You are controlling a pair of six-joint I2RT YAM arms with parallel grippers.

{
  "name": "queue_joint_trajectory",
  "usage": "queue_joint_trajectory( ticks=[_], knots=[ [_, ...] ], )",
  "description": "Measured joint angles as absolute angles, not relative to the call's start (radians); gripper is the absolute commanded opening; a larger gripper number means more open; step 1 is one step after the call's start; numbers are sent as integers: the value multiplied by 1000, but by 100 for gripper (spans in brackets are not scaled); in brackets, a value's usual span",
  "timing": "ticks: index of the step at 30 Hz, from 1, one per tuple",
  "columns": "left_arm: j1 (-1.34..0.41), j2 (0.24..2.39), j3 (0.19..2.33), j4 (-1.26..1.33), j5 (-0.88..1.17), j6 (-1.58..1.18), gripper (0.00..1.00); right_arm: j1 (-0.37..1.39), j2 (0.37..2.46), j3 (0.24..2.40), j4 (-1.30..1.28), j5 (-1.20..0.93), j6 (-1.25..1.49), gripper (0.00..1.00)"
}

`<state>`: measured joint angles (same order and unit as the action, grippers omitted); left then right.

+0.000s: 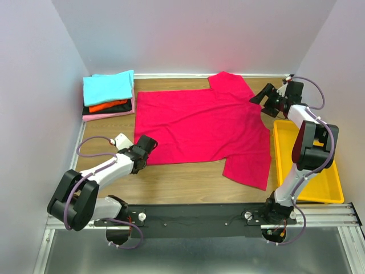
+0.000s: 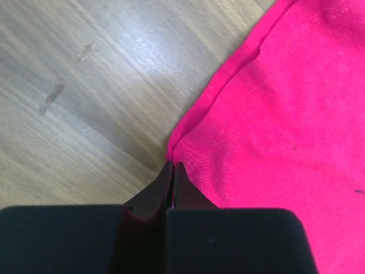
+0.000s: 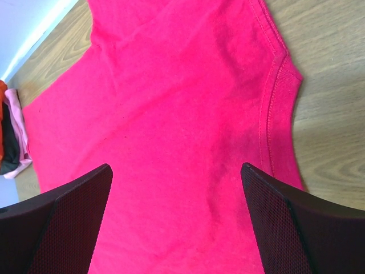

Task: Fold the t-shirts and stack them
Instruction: Fold the tshirt

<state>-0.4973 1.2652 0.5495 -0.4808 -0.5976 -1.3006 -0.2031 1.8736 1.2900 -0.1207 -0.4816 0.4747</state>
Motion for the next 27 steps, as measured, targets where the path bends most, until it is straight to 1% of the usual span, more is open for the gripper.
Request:
queue_joint_trajectory(
  ticks=[7, 10, 17, 21, 27],
  knots=[
    [-497, 1254, 567, -403, -598, -1165, 0, -203, 1859, 1256, -96, -495, 482, 100],
    [-497, 1209, 570, -355, -617, -1103, 0, -186, 1832, 1237, -91, -491, 489, 100],
    [-485, 1048, 570, -267, -703, -963, 0, -31, 1777, 1224, -56, -430, 490, 98],
    [-428, 1010, 569, -173, -697, -863, 0, 49, 1730, 1146, -51, -378, 488, 98],
    [-307, 1083, 569, -34, -607, -714, 0, 108, 1604, 1005, -91, -260, 490, 98]
  ],
)
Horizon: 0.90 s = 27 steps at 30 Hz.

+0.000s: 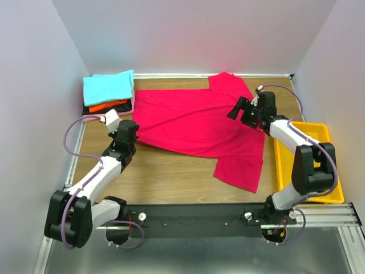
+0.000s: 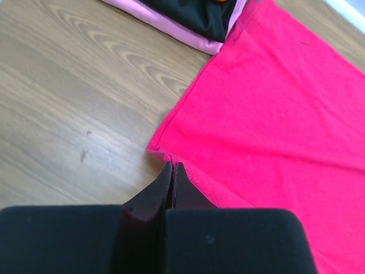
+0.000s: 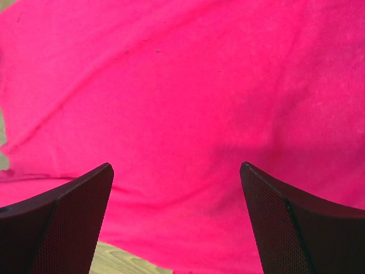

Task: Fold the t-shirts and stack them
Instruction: Fold the tshirt

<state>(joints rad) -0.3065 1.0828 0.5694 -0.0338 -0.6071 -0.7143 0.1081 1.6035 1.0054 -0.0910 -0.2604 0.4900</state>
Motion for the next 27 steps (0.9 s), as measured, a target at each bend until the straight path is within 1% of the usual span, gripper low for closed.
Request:
queue_joint_trajectory(
  ticks=[4, 11, 14, 21, 24, 27],
  knots=[
    [-260, 1136, 579, 8, -562, -651, 0, 156, 1551, 997, -116, -191, 493, 97],
    [-231, 1200, 646, 69, -521, -590, 0, 223, 1548, 969, -169, -82, 509, 95],
    [-231, 1200, 648, 84, -518, -574, 0, 242, 1522, 936, -221, -27, 524, 95],
    [-231, 1150, 628, 93, -505, -565, 0, 248, 1345, 822, -362, 89, 562, 94],
    [-231, 1129, 617, 110, -492, -564, 0, 248, 1338, 778, -413, 112, 583, 94],
    [-231, 1132, 614, 120, -480, -562, 0, 248, 1380, 767, -448, 130, 587, 94]
  ],
)
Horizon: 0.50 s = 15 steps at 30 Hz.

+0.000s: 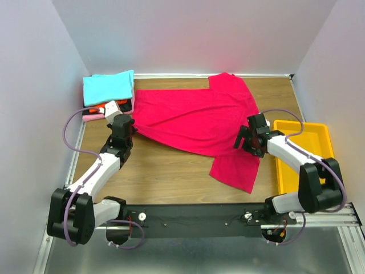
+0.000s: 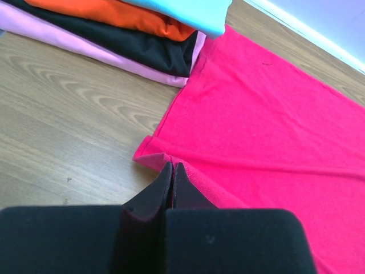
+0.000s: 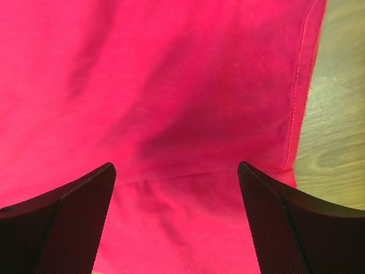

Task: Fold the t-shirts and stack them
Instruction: Fold the tshirt

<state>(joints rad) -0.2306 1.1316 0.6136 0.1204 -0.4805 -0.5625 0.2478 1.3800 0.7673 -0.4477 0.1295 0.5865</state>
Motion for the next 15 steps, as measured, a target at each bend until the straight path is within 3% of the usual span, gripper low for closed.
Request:
queue_joint_trajectory(
  ticks=[15],
  knots=[
    [-224, 1267, 656, 141, -471, -546, 0, 250, 1607, 903, -461, 173, 582, 95]
  ],
)
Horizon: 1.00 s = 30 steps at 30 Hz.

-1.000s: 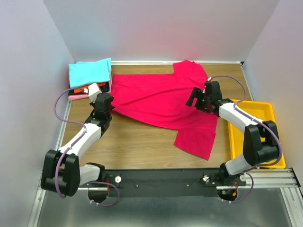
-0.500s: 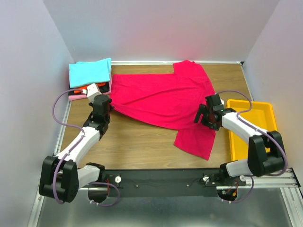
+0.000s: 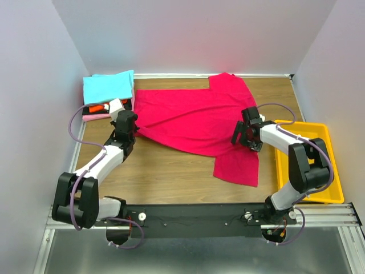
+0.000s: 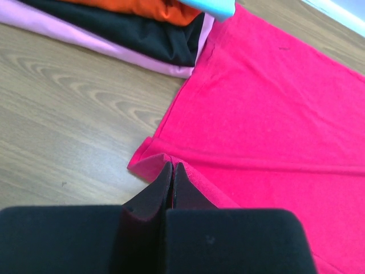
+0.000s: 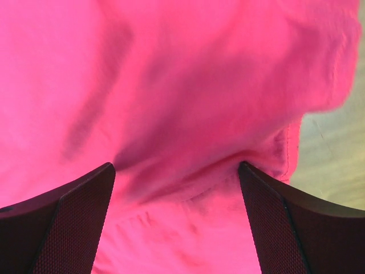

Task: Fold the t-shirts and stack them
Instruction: Fold the tshirt

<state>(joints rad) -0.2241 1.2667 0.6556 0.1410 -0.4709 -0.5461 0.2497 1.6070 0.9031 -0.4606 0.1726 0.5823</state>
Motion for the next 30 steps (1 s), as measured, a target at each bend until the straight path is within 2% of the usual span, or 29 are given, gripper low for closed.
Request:
queue_joint_trajectory(
  ticks=[15, 24, 27, 30],
  knots=[
    [-157, 1414, 842, 159, -475, -519, 0, 250, 1773, 1099, -408, 175, 548, 96],
    [-136, 1429, 857, 173, -463, -504, 0, 250, 1581, 969, -441, 235, 551, 96],
    [-132, 1429, 856, 178, -453, -501, 0, 250, 1500, 878, -470, 234, 572, 94],
    [-128, 1428, 855, 181, -444, -500, 0, 250, 1435, 803, -502, 212, 601, 86]
  ],
)
